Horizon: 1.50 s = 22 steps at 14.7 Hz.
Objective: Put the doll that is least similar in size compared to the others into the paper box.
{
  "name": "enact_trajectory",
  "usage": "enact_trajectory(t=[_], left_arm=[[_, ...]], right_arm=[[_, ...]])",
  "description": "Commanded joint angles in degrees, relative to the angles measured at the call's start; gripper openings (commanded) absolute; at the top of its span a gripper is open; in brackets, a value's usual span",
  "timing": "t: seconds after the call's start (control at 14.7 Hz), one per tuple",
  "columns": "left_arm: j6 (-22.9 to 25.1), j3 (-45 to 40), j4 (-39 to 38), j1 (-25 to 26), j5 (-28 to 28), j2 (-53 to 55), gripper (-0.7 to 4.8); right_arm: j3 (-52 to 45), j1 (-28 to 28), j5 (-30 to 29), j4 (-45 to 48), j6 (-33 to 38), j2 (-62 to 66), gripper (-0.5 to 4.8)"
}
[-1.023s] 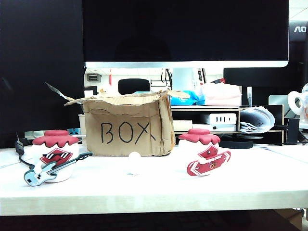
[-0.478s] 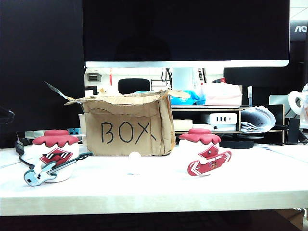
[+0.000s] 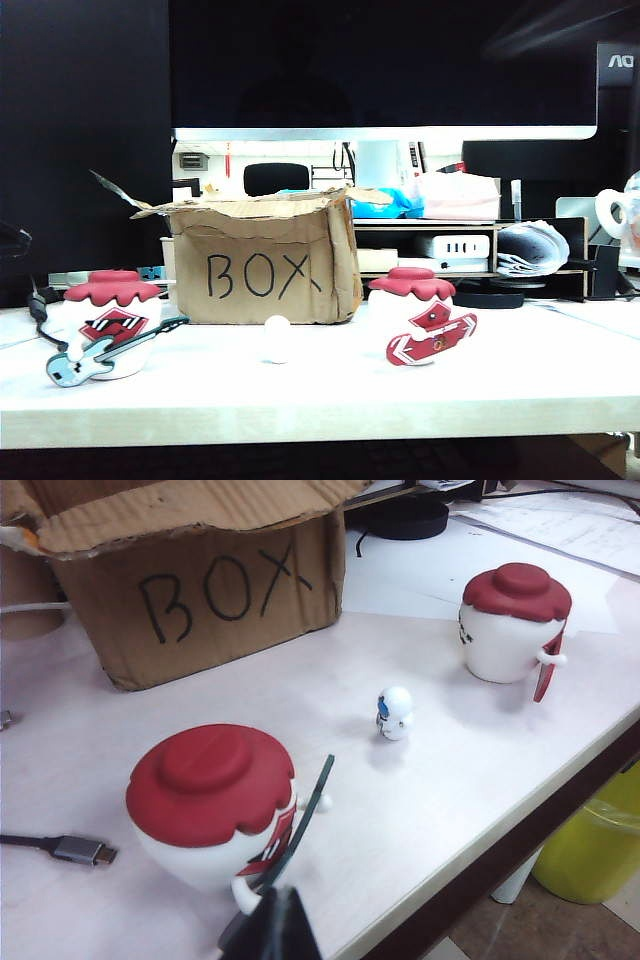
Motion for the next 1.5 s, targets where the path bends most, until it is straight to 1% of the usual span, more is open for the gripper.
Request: enact_trajectory(t=[0.07, 0.14, 0.2, 0.27, 0.34, 0.41, 0.48, 0.55, 0.61, 0.68, 0.75, 1.02, 1.09, 1.16, 1.23, 1.3, 1.5], left_arm=[[0.00, 0.04, 0.48, -0.04, 0.24, 0.00, -0.05], [-0.02, 0.04, 0.48, -0.04, 0.17, -0.02, -0.05], [-0.02, 0.04, 0.48, -0.04, 0.17, -0.02, -0.05], [-0.02, 0.04, 0.50, -0.04, 0.42, -0.02, -0.05], [0.00, 0.04, 0.48, -0.04, 0.26, -0.02, -0.05], [0.00, 0.04, 0.48, -0.04, -0.02, -0.02, -0.05], [0.00, 0.04, 0.48, -0.04, 0.00, -0.04, -0.05], [-0.02, 0.04, 0.50, -0.04, -0.04, -0.04, -0.05], [0.00, 0.07, 0.48, -0.04, 0.02, -0.04, -0.05], [0.00, 0.04, 0.48, -0.04, 0.20, -0.04, -0.05], [0.00, 0.04, 0.48, -0.04, -0.09, -0.04, -0.05], [0.00, 0.04, 0.50, -0.04, 0.00, -0.07, -0.05], [-0.02, 0.04, 0.48, -0.04, -0.04, -0.07, -0.05], [-0.02, 0.04, 0.48, -0.04, -0.02, -0.07, -0.05], [0.00, 0.04, 0.48, -0.04, -0.02, -0.07, -0.05], [-0.02, 0.04, 0.48, -0.04, -0.02, -0.07, -0.05], [0.00, 0.04, 0.48, -0.04, -0.02, -0.07, -0.05]], right_arm=[[5.81, 18.01, 13.00, 0.35, -14.43, 16.98, -0.06], [7.58, 21.57, 20.48, 1.18, -14.88, 22.36, -0.06], [9.44, 23.85, 24.11, 3.39, -14.84, 28.41, -0.06], [11.52, 24.90, 24.11, 6.64, -14.73, 34.88, -0.04], [12.68, 24.98, 23.67, 8.81, -14.60, 38.49, 0.29], [14.58, 25.64, 23.69, 10.91, -14.60, 43.19, 1.75], [17.51, 25.55, 23.67, 10.69, -14.60, 47.45, 2.54], [19.47, 25.97, 22.62, 10.71, -14.60, 50.12, 2.62], [20.44, 26.29, 22.69, 10.58, -14.60, 51.39, 2.94], [21.64, 26.32, 22.82, 10.51, -14.60, 53.09, 3.91], [22.18, 26.45, 22.71, 10.54, -14.60, 54.25, 4.33], [22.38, 26.86, 23.58, 10.14, -14.64, 55.91, 4.31], [22.38, 26.88, 24.55, 9.38, -14.64, 55.91, 4.25], [22.38, 26.91, 24.57, 8.00, -14.64, 55.91, 3.92], [22.36, 26.91, 25.51, 6.34, -14.64, 55.91, 3.72], [22.36, 26.91, 26.51, 5.05, -14.64, 55.91, 3.72], [22.38, 26.86, 26.82, 2.64, -14.64, 55.91, 3.68]])
